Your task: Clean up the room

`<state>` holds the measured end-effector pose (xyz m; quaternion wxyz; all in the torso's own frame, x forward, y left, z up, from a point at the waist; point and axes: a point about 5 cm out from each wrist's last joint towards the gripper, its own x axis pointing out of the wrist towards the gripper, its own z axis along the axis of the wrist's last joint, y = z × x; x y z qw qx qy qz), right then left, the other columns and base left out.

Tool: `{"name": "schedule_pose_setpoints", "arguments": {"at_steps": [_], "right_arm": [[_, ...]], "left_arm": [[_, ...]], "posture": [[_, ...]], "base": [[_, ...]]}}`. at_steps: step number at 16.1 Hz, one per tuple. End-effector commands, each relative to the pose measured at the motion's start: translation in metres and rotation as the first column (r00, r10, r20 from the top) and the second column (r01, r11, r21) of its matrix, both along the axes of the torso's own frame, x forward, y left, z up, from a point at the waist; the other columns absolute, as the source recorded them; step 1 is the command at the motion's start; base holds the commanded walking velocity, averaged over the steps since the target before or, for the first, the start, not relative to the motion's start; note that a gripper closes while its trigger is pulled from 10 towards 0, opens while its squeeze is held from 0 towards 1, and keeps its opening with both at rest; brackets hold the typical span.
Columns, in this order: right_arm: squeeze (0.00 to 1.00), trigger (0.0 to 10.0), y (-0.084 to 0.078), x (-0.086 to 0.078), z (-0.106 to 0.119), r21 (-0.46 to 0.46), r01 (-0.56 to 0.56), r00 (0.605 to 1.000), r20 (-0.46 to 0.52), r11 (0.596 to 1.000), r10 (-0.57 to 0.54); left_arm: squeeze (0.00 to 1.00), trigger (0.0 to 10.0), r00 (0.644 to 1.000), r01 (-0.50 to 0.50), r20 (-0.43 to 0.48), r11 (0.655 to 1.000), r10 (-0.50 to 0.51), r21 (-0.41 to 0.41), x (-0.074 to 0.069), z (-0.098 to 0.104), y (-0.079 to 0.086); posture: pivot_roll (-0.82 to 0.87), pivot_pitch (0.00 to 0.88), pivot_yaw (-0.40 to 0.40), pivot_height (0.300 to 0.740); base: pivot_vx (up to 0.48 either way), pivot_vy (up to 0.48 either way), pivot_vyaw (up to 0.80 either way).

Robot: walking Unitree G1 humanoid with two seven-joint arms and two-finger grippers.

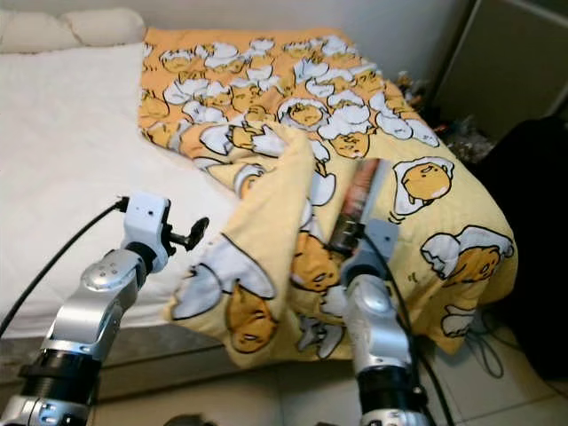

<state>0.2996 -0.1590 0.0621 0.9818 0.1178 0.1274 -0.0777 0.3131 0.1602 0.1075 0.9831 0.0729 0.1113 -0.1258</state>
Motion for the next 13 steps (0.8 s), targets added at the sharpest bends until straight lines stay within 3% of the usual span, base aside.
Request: {"name": "schedule_pose_setpoints", "arguments": {"at_steps": [1,13], "right_arm": [[0.0,10.0,0.0081,0.0059,0.0128,0.003,-0.024,0.998,0.06,1.0,0.024],[0.0,10.0,0.0093,0.0058,0.013,0.006,-0.026,0.998,0.059,1.0,0.025]], "left_arm": [[0.0,10.0,1.0,-0.017,0.013,1.0,0.017,0.015,-0.0002,0.003,0.0069],[0.0,10.0,1.0,-0.011,0.007,1.0,0.011,0.016,-0.0005,0.0025,0.0063]], "posture": [[-0.02,0.0,-0.021,0.74],[-0.02,0.0,-0.023,0.74]], "base": [[0.0,0.36,0.0],[0.0,0.363,0.0]]}}
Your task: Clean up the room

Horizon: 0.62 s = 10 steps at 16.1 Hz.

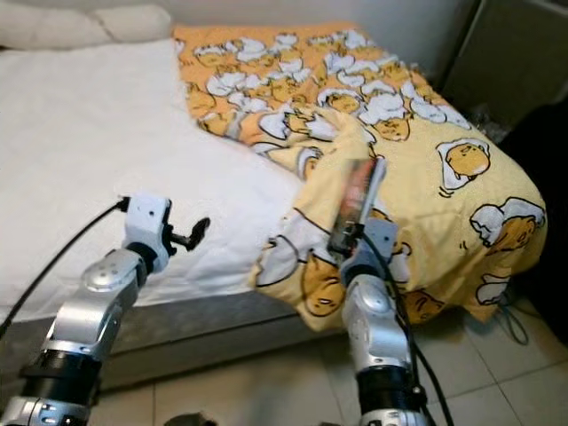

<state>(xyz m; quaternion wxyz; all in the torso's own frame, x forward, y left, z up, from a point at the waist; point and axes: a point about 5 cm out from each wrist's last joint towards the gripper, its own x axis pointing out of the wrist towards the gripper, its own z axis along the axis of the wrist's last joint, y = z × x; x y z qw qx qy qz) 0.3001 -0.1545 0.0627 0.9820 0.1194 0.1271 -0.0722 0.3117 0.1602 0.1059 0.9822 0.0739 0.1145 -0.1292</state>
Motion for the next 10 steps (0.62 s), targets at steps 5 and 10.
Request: {"name": "schedule_pose_setpoints", "arguments": {"at_steps": [5,10], "right_arm": [[0.0,10.0,0.0043,0.0057,0.0119,0.003,-0.016,0.998,0.054,1.0,0.016],[0.0,10.0,0.0049,0.0058,0.0118,0.004,-0.016,0.998,0.054,1.0,0.015]], "left_arm": [[0.0,10.0,1.0,-0.015,0.012,1.0,0.015,0.013,0.0011,0.0036,0.0055],[0.0,10.0,1.0,-0.014,0.011,1.0,0.014,0.013,0.001,0.0036,0.0059]], "posture": [[-0.02,0.0,-0.023,0.74],[-0.02,0.0,-0.022,0.74]], "base": [[0.0,0.365,0.0],[0.0,0.364,0.0]]}}
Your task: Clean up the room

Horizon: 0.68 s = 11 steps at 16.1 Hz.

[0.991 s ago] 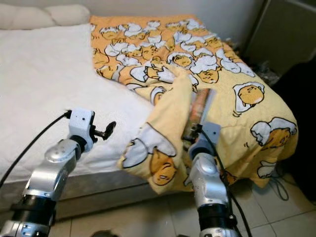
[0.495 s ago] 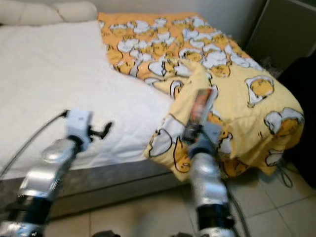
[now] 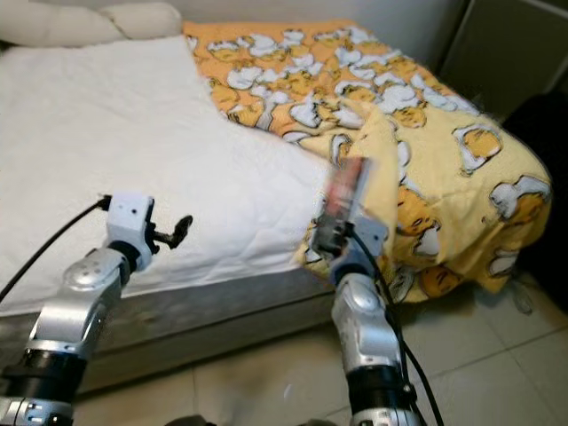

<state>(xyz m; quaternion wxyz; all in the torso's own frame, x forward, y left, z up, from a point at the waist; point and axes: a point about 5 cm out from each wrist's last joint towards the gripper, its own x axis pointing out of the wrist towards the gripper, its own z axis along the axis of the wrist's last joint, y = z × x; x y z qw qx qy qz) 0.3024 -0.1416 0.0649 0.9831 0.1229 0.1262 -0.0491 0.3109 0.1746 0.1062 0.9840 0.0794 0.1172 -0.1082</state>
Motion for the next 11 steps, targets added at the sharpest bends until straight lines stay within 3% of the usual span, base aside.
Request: {"name": "schedule_pose_setpoints", "arguments": {"at_steps": [1,11], "right_arm": [[0.0,10.0,-0.008,0.0037,0.0096,-0.006,0.029,0.999,0.046,1.0,-0.029],[0.0,10.0,-0.0075,0.0039,0.0098,-0.005,0.028,0.999,0.046,1.0,-0.028]], "left_arm": [[0.0,10.0,1.0,0.027,0.011,1.0,-0.027,-0.002,0.0019,0.0033,-0.0085],[0.0,10.0,1.0,0.026,0.012,1.0,-0.026,-0.003,0.0019,0.0037,-0.0082]], "posture": [[-0.02,0.0,-0.022,0.74],[-0.01,0.0,-0.022,0.74]], "base": [[0.0,0.364,0.0],[0.0,0.363,0.0]]}}
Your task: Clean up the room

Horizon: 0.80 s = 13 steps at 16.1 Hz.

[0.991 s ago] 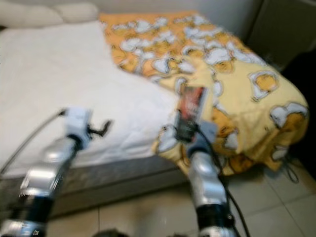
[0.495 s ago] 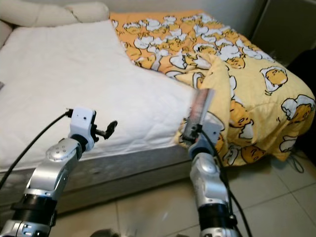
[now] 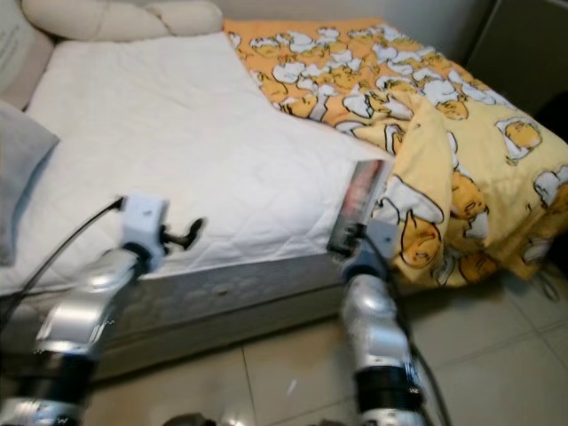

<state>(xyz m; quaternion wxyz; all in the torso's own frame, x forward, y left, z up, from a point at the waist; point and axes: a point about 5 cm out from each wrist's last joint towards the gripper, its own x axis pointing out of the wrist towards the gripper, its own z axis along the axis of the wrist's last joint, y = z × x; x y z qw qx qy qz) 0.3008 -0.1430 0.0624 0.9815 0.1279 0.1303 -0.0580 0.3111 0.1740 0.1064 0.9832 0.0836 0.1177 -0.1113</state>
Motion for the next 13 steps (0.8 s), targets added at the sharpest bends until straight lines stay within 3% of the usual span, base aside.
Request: {"name": "schedule_pose_setpoints", "arguments": {"at_steps": [1,11,13], "right_arm": [[0.0,10.0,-0.006,0.006,0.012,-0.015,0.01,0.998,0.056,1.0,-0.009],[0.0,10.0,-0.005,0.008,0.016,-0.029,-0.002,0.998,0.067,1.0,0.004],[0.0,10.0,0.0,0.02,0.036,-0.113,-0.101,0.987,0.115,0.988,0.114]], "left_arm": [[0.0,10.0,1.0,0.019,0.013,1.0,-0.018,-0.011,0.002,0.004,-0.008],[0.0,10.0,1.0,0.011,0.017,1.0,-0.011,-0.02,0.003,0.005,-0.008],[0.0,10.0,0.994,-0.05,0.09,0.997,0.055,-0.056,0.009,0.014,-0.008]], "posture": [[-0.01,0.0,-0.022,0.74],[-0.01,0.0,-0.03,0.74],[0.0,0.0,-0.042,0.74]], "base": [[0.0,0.36,0.0],[0.0,0.327,0.0],[0.0,0.0,0.0]]}}
